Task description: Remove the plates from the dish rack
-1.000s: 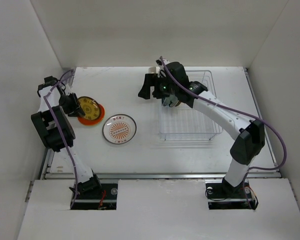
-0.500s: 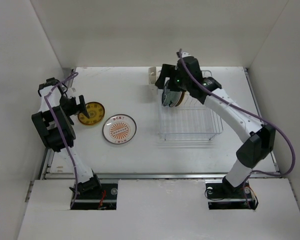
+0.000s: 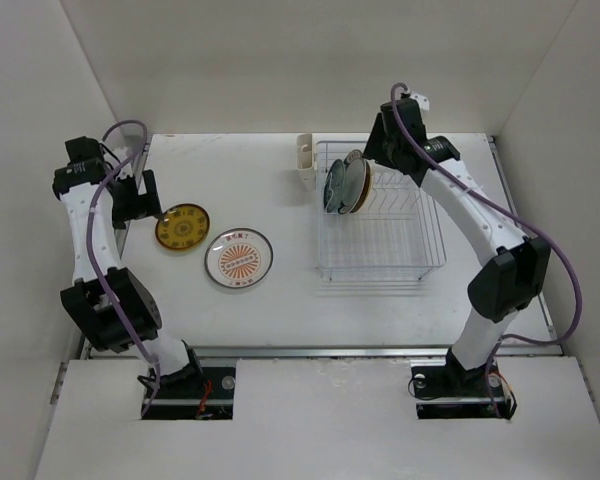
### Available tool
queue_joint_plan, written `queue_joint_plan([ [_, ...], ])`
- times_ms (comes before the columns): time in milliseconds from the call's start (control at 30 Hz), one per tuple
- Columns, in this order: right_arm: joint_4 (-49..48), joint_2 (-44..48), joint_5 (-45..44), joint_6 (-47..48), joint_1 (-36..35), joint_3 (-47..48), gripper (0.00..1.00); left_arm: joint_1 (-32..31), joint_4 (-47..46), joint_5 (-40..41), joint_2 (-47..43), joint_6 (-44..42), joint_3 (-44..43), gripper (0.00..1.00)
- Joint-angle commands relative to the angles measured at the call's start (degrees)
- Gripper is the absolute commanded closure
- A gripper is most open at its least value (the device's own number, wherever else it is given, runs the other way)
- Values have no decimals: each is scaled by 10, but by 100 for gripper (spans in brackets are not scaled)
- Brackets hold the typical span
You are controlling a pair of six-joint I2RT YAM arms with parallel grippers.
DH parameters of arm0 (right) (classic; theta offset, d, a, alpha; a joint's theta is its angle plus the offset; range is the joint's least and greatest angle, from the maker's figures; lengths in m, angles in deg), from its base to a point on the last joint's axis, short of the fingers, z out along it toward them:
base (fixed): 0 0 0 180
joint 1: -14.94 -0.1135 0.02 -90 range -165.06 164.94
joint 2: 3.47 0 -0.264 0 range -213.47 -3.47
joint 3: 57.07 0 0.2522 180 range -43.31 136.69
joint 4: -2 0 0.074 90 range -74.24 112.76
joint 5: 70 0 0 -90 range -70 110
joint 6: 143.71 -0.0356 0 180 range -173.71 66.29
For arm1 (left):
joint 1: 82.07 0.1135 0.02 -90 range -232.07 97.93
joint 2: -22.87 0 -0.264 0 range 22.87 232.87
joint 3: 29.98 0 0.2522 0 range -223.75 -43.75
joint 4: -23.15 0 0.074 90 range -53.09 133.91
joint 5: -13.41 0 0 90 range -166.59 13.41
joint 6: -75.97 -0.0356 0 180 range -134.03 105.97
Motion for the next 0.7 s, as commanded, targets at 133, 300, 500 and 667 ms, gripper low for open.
queue_joint_plan([
  [133, 11, -40, -6, 3, 14, -15, 38, 0, 4, 8, -38, -6, 25, 6],
  [300, -13, -45, -11, -2, 14, -29, 41, 0, 11, 8, -58, -6, 25, 6],
  [500, -18, -87, 18, -2, 19, -35, 41, 0, 11, -3, -71, 0, 31, 6],
  [667, -37, -115, 64, -2, 30, -35, 41, 0, 17, -3, -71, -6, 31, 6],
])
